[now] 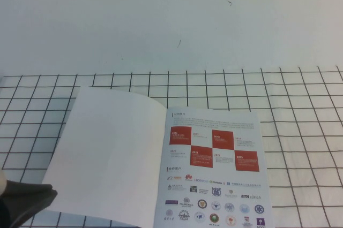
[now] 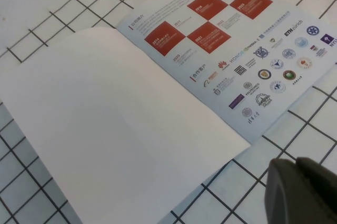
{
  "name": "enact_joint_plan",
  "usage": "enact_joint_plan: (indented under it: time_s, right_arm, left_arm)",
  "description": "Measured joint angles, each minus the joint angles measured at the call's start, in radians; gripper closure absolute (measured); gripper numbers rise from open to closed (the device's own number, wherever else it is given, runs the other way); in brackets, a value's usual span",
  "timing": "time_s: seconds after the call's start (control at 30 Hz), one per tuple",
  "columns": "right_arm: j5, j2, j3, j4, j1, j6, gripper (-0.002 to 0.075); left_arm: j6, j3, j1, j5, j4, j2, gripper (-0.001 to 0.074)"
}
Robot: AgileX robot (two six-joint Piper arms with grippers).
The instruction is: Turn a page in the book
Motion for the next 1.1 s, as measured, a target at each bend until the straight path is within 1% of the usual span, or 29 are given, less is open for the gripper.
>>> enact_joint_plan:
  time_s: [0.17, 0.27, 0.37, 0.53, 0.67, 0.73, 0.8, 1.0, 1.1]
  right_arm:
    - [0.000, 0.000, 0.000, 0.001, 0.000, 0.002, 0.0726]
    - [0.000, 0.000, 0.000, 0.002, 0.000, 0.002, 0.0726]
    - [0.000, 0.000, 0.000, 0.003, 0.000, 0.002, 0.0726]
    - [0.000, 0.000, 0.000, 0.007, 0.000, 0.002, 0.0726]
    - [0.000, 0.000, 0.000, 0.008, 0.000, 0.002, 0.0726]
    - [0.000, 0.000, 0.000, 0.011, 0.000, 0.011, 0.0726]
    - [0.000, 0.000, 0.000, 0.012, 0.000, 0.015, 0.0726]
    - [0.000, 0.000, 0.000, 0.016, 0.000, 0.017, 0.0726]
    - [0.002, 0.000, 0.000, 0.020, 0.000, 0.017, 0.0726]
  left_arm:
    - [-0.001, 0.004, 0.000, -0.020, 0.003, -0.009, 0.0738]
    - [-0.002, 0.051, 0.028, -0.110, -0.003, -0.055, 0.0738]
    - [-0.004, 0.166, 0.127, -0.285, -0.036, -0.150, 0.0738]
    - [-0.007, 0.480, 0.304, -0.613, -0.102, -0.342, 0.0738]
    - [-0.007, 0.715, 0.420, -0.784, -0.144, -0.492, 0.0738]
    - [-0.007, 0.793, 0.472, -0.804, -0.150, -0.562, 0.0738]
    - [-0.007, 0.820, 0.510, -0.780, -0.152, -0.613, 0.0738]
    - [-0.010, 0.826, 0.595, -0.591, -0.131, -0.629, 0.0738]
    - [-0.037, 0.824, 0.622, -0.570, -0.135, -0.629, 0.0738]
